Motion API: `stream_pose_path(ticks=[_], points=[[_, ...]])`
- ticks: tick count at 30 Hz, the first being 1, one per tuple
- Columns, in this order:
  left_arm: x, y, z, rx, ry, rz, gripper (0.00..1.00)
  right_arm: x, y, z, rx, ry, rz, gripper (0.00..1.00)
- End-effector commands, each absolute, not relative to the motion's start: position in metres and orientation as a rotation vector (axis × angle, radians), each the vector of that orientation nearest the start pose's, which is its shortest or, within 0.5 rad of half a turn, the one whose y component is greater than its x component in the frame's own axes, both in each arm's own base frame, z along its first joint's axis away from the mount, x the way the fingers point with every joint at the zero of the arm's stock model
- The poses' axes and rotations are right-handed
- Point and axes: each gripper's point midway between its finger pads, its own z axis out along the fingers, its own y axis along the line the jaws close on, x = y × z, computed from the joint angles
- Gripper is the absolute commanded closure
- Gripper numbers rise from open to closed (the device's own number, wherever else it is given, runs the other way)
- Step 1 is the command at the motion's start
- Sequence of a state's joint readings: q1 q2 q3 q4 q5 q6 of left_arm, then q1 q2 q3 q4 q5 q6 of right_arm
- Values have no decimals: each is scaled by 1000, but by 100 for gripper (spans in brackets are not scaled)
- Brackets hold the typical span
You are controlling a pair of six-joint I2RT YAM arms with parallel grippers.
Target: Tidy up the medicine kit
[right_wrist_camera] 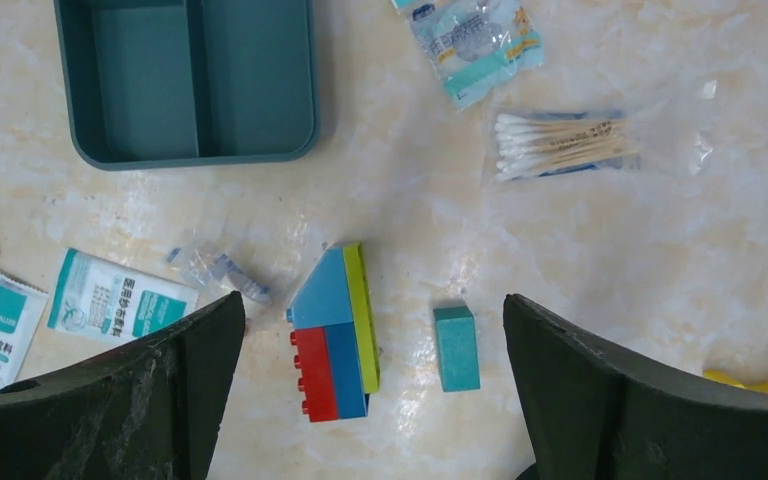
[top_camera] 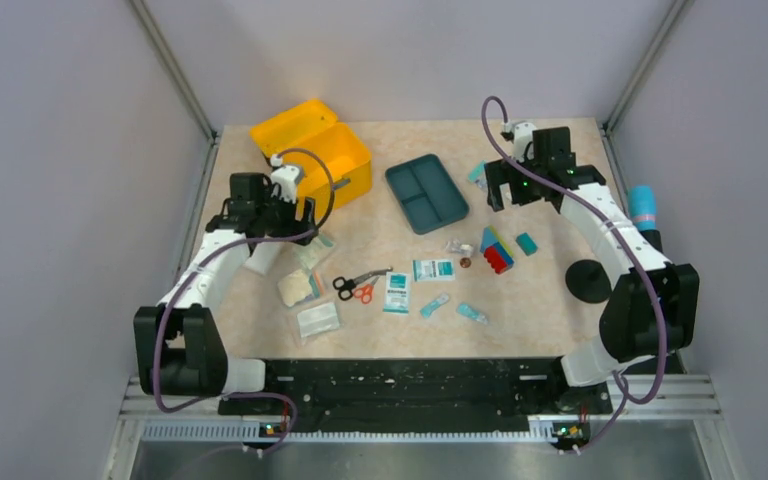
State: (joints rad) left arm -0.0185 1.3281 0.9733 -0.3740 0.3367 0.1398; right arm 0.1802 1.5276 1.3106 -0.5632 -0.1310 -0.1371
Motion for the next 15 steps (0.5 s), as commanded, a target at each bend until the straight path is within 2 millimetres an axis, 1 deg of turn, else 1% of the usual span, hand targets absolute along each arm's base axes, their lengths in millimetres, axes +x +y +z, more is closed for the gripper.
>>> stream_pose_path(ticks=[1,2,4,5,7,12,13,15], points=[[354,-73,122,672,2228,-327,18,400,99,189,-476,2247,201,1],[354,-73,113,701,2248,-328,23,400,99,188,-485,2250,204,1],[357,-73,103,728,2274,-326,33,399,101,185,-489,2255,216,1],[359,-73,100,735,2282,-325,37,398,103,185,-492,2255,227,2],[363,-71,91,756,2301,-311,38,396,106,184,-496,2257,251,2],[362,-68,63,859,2352,-244,35,393,107,181,-507,2260,264,3],[363,-66,58,870,2359,-228,36,393,107,181,-508,2258,263,3],[363,-63,50,897,2372,-212,41,394,107,184,-512,2250,261,3]])
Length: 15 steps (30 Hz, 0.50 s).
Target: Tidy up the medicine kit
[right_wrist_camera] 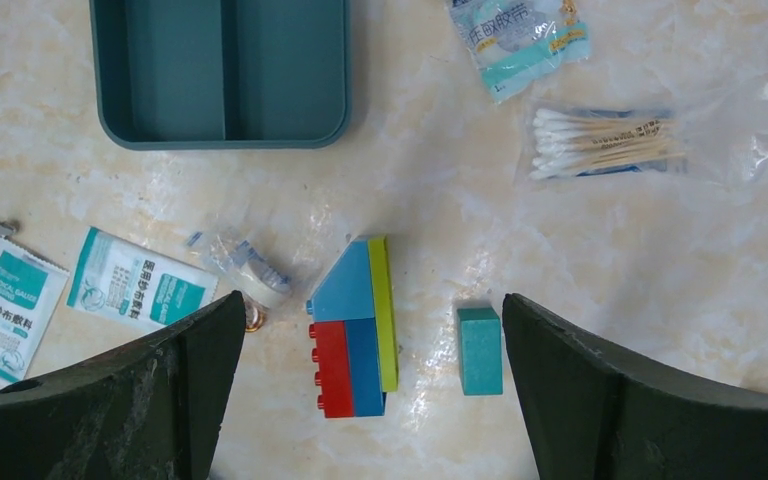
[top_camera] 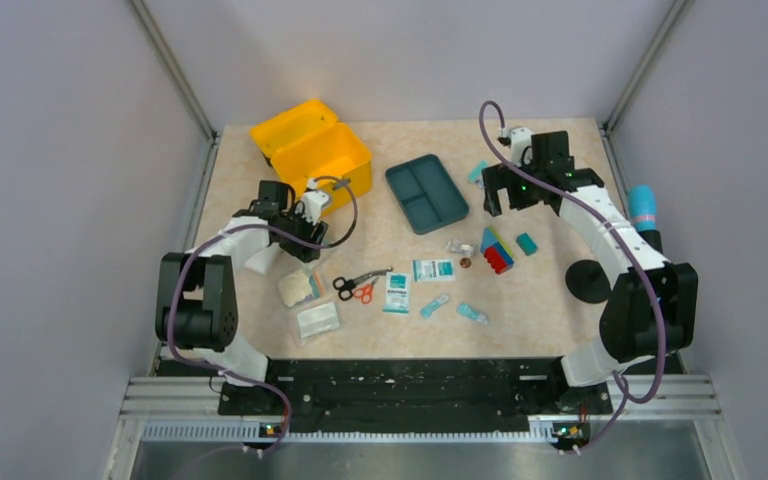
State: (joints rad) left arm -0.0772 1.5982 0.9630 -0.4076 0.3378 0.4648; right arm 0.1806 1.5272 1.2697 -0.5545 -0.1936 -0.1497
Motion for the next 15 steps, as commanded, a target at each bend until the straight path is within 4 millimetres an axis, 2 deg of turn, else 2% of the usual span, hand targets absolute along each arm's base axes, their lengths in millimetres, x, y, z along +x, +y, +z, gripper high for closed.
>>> stream_pose_path(ticks=[1,5,10,12,13,15], points=[[363,-63,47,910,2377,-206,43,394,107,184,-513,2250,261,3],[361,-58,34,958,2399,-172,49,395,106,184,-516,2250,253,3],[355,-60,33,1015,2398,-184,75,394,105,182,-518,2254,246,3],[354,-62,44,1017,2371,-189,94,394,104,184,-517,2251,239,3],[353,-63,53,1012,2353,-195,100,394,104,185,-519,2248,237,3],[348,-72,87,1025,2262,-229,100,394,104,187,-526,2246,232,3]])
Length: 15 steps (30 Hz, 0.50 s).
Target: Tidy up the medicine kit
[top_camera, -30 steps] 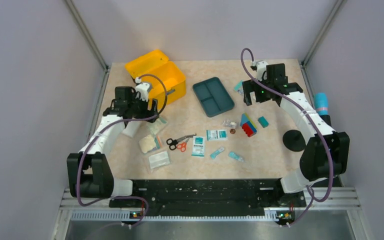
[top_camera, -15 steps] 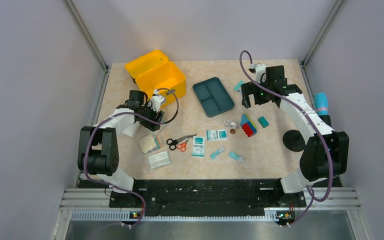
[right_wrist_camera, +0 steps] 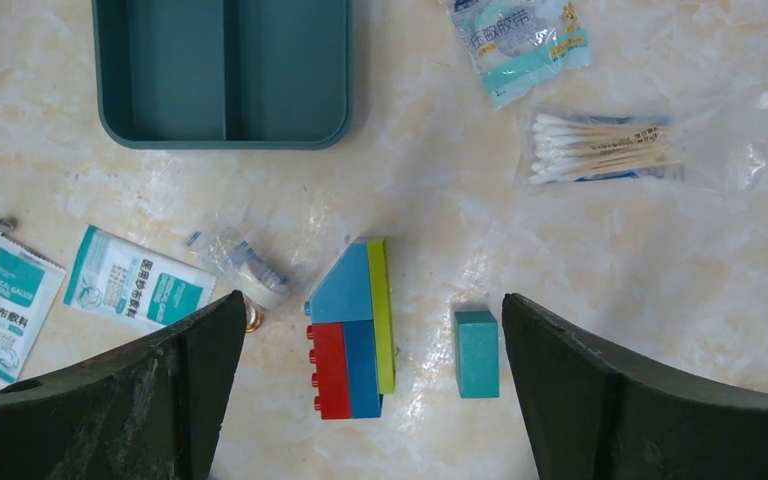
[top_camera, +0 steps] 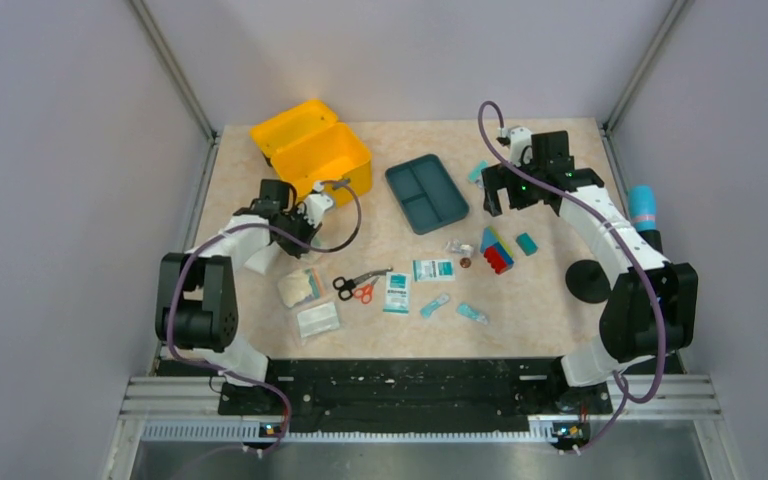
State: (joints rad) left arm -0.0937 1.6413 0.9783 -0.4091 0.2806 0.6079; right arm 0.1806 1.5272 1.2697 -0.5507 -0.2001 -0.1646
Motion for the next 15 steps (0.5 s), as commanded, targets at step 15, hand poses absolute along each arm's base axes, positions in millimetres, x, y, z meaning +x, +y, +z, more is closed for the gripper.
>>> stream_pose_path(ticks=[15], points=[[455,-113,297,864,1795,-143,100,403,106,201,-531,2222,235,4]])
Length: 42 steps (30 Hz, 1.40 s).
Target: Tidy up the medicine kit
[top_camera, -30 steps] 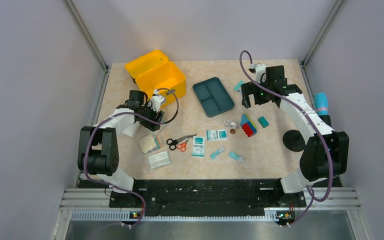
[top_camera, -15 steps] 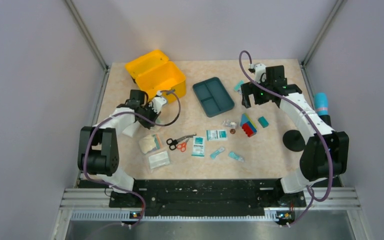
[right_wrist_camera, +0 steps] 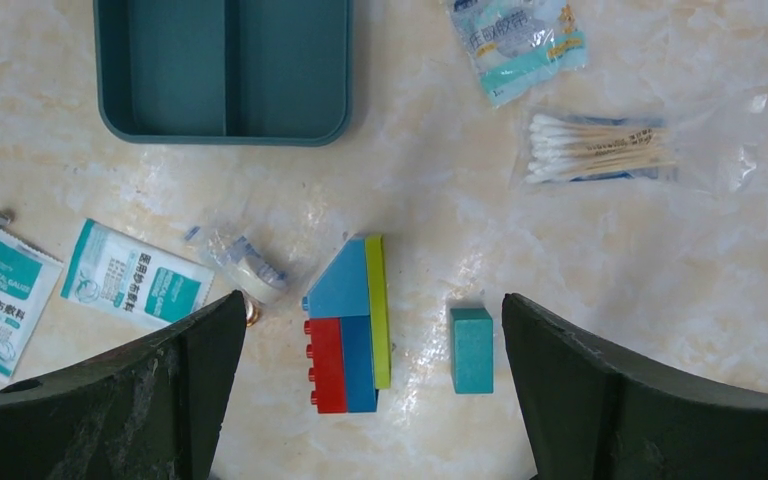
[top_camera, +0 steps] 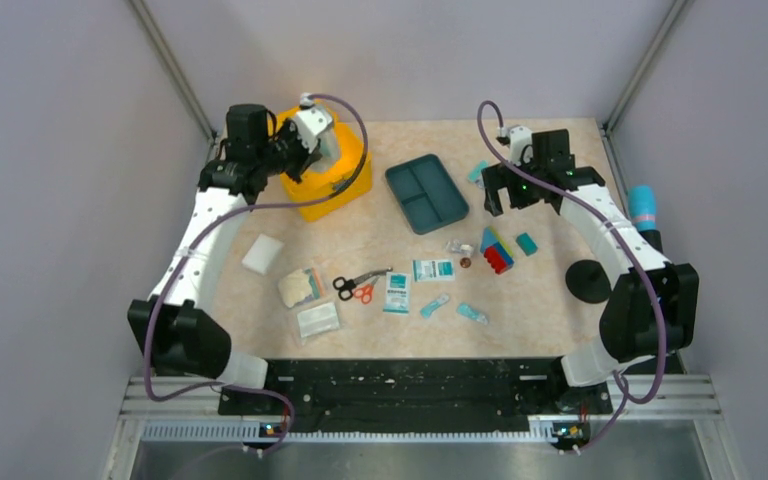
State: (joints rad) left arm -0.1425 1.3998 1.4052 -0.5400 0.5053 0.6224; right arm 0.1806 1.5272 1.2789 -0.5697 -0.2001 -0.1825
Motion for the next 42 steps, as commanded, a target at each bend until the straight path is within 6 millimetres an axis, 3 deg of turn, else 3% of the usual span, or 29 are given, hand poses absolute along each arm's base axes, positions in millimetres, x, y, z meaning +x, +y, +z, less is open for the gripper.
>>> stream_pose_path(ticks=[1,3,8,19,22,24,26,29,31,34,36,40,42], points=[[470,-113,299,830,1805,-133,100,405,106,203,-530,2218,232,4],[495,-116,291,802,1832,-128,100,407,105,205,-527,2213,224,4],[538,-128,238,886,1879,-106,100,407,108,203,-527,2219,241,4],[587,-116,152,921,1963,15,100,402,107,201,-517,2226,247,4],[595,-113,138,955,1960,61,75,400,106,200,-511,2229,245,4],[602,-108,143,909,1954,102,61,400,106,201,-513,2229,241,4],[603,-105,158,871,1934,124,53,400,105,203,-517,2228,235,3],[591,-102,195,820,1903,120,51,400,105,201,-512,2233,236,4],[573,-101,223,784,1885,99,50,400,106,203,-509,2230,245,4],[538,-96,265,687,1858,62,47,399,106,205,-507,2225,244,4],[508,-85,282,589,1870,54,42,398,105,204,-519,2222,239,3],[452,-55,281,389,1993,25,30,394,108,199,-522,2235,262,4],[426,-38,256,288,2140,9,30,394,112,201,-512,2232,291,4]])
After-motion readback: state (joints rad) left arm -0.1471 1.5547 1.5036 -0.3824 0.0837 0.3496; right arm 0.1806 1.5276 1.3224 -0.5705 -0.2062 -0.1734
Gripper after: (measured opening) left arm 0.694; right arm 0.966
